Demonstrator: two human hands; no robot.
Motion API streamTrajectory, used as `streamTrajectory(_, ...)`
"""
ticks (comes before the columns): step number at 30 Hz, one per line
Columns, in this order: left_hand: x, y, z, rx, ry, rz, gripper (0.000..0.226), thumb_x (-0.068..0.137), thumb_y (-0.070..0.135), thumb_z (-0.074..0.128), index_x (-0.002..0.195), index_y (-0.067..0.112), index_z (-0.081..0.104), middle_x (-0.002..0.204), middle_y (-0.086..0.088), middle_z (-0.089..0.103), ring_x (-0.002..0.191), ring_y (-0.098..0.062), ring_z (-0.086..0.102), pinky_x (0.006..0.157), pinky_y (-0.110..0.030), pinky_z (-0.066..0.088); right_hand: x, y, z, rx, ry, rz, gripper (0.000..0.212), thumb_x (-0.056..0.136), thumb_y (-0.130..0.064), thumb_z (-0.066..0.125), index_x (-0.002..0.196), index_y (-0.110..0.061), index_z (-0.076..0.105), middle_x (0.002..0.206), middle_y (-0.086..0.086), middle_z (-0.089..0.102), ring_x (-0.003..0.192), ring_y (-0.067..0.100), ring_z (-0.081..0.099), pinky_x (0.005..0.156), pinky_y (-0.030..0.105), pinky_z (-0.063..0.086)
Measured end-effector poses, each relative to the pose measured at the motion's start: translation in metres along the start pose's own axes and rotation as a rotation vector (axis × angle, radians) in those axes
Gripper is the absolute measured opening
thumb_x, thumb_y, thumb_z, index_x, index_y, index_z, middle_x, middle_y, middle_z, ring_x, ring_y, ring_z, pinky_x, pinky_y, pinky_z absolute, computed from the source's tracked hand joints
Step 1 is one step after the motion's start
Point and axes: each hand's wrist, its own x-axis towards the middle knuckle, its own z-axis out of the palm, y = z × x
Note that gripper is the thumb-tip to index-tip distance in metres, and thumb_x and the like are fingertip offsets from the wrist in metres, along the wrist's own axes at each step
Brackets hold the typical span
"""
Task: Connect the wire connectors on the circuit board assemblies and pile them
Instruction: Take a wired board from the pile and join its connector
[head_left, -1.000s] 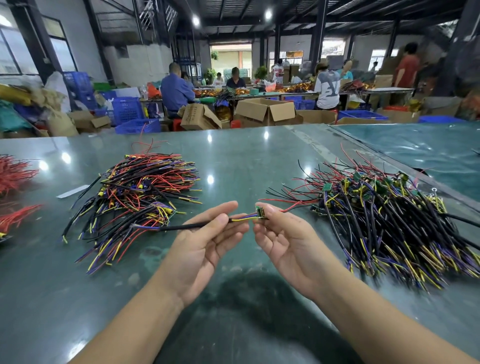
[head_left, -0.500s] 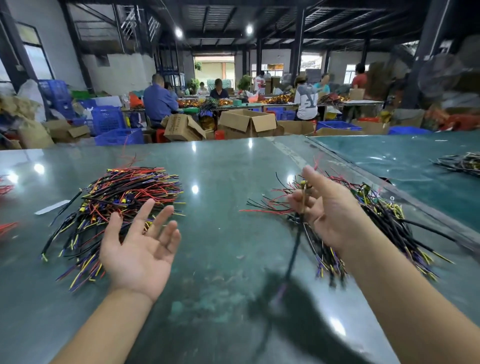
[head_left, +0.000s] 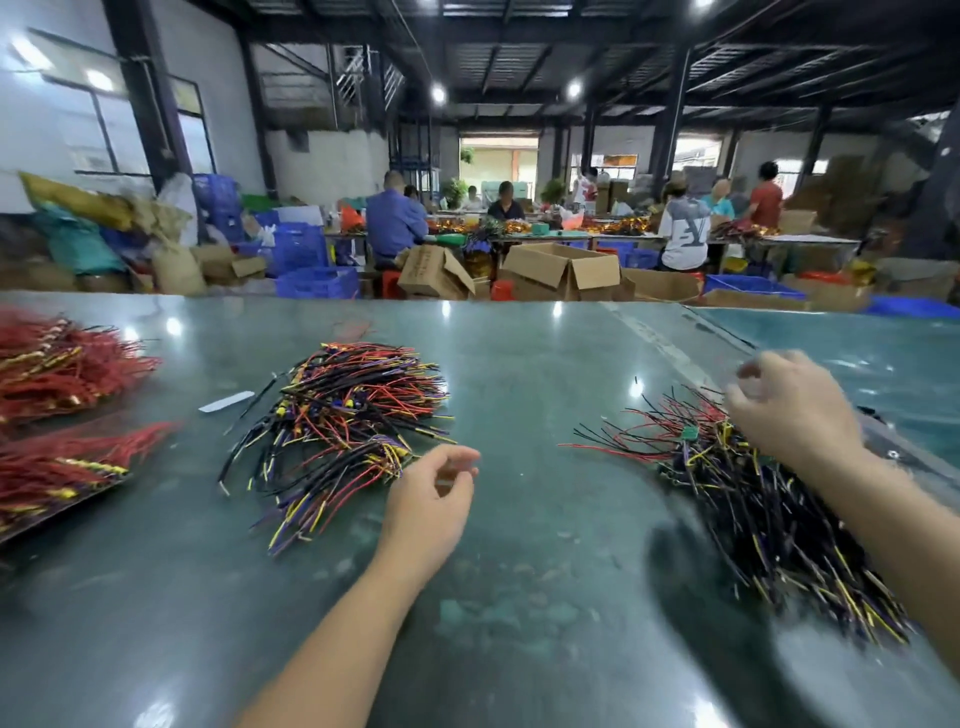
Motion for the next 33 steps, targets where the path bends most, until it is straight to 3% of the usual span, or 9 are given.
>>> streamTrajectory(3, 0.015, -0.014, -0.022, 0.45, 0.227, 0.169, 0.026, 0.079, 0.003, 0.063, 0.094, 0.022, 0.071, 0.102, 0.004, 0.067, 0.104, -0.02, 0.051, 0.095, -0.02, 0.029, -0.051, -0.039, 0.028, 0.285, -0.034, -0.139, 0.019, 0.086, -0.019, 0.059, 0.103, -0.013, 0.065, 0.106, 0.008, 0.058, 0.1, 0.028, 0.056, 0.086, 0.034, 0.042)
streamTrajectory(5, 0.024, -0.026, -0.042, 0.674, 0.328, 0.047, 0.036, 0.079, 0.009, 0.062, 0.114, 0.017, 0.066, 0.123, -0.009, 0.06, 0.118, -0.03, 0.043, 0.105, -0.03, 0.023, -0.085, -0.057, 0.049, 0.414, -0.095, -0.193, 0.015, 0.083, -0.009, 0.061, 0.097, -0.011, 0.067, 0.099, 0.002, 0.055, 0.099, 0.024, 0.056, 0.086, 0.027, 0.036)
streamTrajectory(10, 0.03, -0.046, -0.054, 0.846, 0.18, -0.216, 0.051, 0.086, 0.015, 0.057, 0.136, 0.012, 0.047, 0.128, -0.016, 0.055, 0.118, -0.034, 0.047, 0.104, -0.037, 0.031, -0.117, -0.067, 0.077, 0.533, -0.229, -0.28, 0.018, 0.084, -0.004, 0.061, 0.091, -0.02, 0.065, 0.099, -0.008, 0.056, 0.094, 0.009, 0.052, 0.079, 0.011, 0.029)
streamTrajectory(15, 0.028, -0.042, -0.054, 0.615, 0.374, -0.144, 0.027, 0.081, 0.008, 0.066, 0.105, 0.019, 0.072, 0.104, -0.006, 0.072, 0.099, -0.029, 0.063, 0.087, -0.034, 0.048, -0.123, -0.064, 0.082, 0.569, -0.307, -0.286, 0.021, 0.085, -0.006, 0.057, 0.089, -0.024, 0.067, 0.098, -0.013, 0.057, 0.084, -0.003, 0.049, 0.076, -0.004, 0.028)
streamTrajectory(21, 0.015, -0.011, -0.027, 0.216, 0.248, 0.062, 0.033, 0.076, 0.004, 0.073, 0.092, 0.033, 0.071, 0.089, 0.013, 0.07, 0.08, 0.001, 0.06, 0.078, -0.003, 0.041, -0.121, -0.066, 0.084, 0.865, -0.39, -0.092, 0.026, 0.089, -0.008, 0.057, 0.096, -0.031, 0.065, 0.096, -0.017, 0.067, 0.087, -0.005, 0.062, 0.08, 0.011, 0.047)
streamTrajectory(24, 0.002, -0.001, -0.011, 0.126, 0.021, 0.27, 0.037, 0.074, -0.001, 0.075, 0.093, 0.03, 0.071, 0.09, 0.012, 0.069, 0.086, 0.0, 0.063, 0.084, -0.014, 0.047, -0.123, -0.071, 0.083, 1.295, -0.629, 0.14, 0.017, 0.092, -0.011, 0.056, 0.105, -0.018, 0.065, 0.101, 0.0, 0.071, 0.09, 0.016, 0.07, 0.086, 0.027, 0.055)
streamTrajectory(27, -0.001, 0.002, -0.003, 0.139, -0.004, 0.4, 0.032, 0.073, -0.004, 0.075, 0.097, 0.016, 0.073, 0.092, 0.003, 0.069, 0.089, -0.009, 0.063, 0.085, -0.022, 0.048, -0.124, -0.07, 0.078, 1.639, -0.825, 0.171, 0.024, 0.083, -0.019, 0.063, 0.105, -0.009, 0.066, 0.099, 0.008, 0.072, 0.085, 0.024, 0.07, 0.083, 0.03, 0.055)
streamTrajectory(30, -0.001, 0.002, -0.007, 0.194, 0.009, 0.418, 0.033, 0.072, -0.005, 0.075, 0.098, 0.014, 0.073, 0.092, 0.009, 0.066, 0.09, -0.011, 0.061, 0.086, -0.03, 0.048, -0.124, -0.072, 0.077, 1.672, -0.804, 0.166, 0.03, 0.076, -0.02, 0.066, 0.104, -0.009, 0.067, 0.1, 0.011, 0.073, 0.087, 0.026, 0.071, 0.076, 0.025, 0.057)
streamTrajectory(33, 0.002, 0.002, -0.012, 0.364, 0.054, 0.507, 0.029, 0.071, 0.021, 0.077, 0.1, 0.017, 0.074, 0.095, 0.011, 0.066, 0.094, -0.017, 0.06, 0.088, -0.042, 0.047, -0.124, -0.074, 0.078, 1.724, -0.757, 0.255, 0.015, 0.088, -0.002, 0.057, 0.099, -0.004, 0.067, 0.096, 0.017, 0.072, 0.084, 0.031, 0.071, 0.072, 0.026, 0.058)
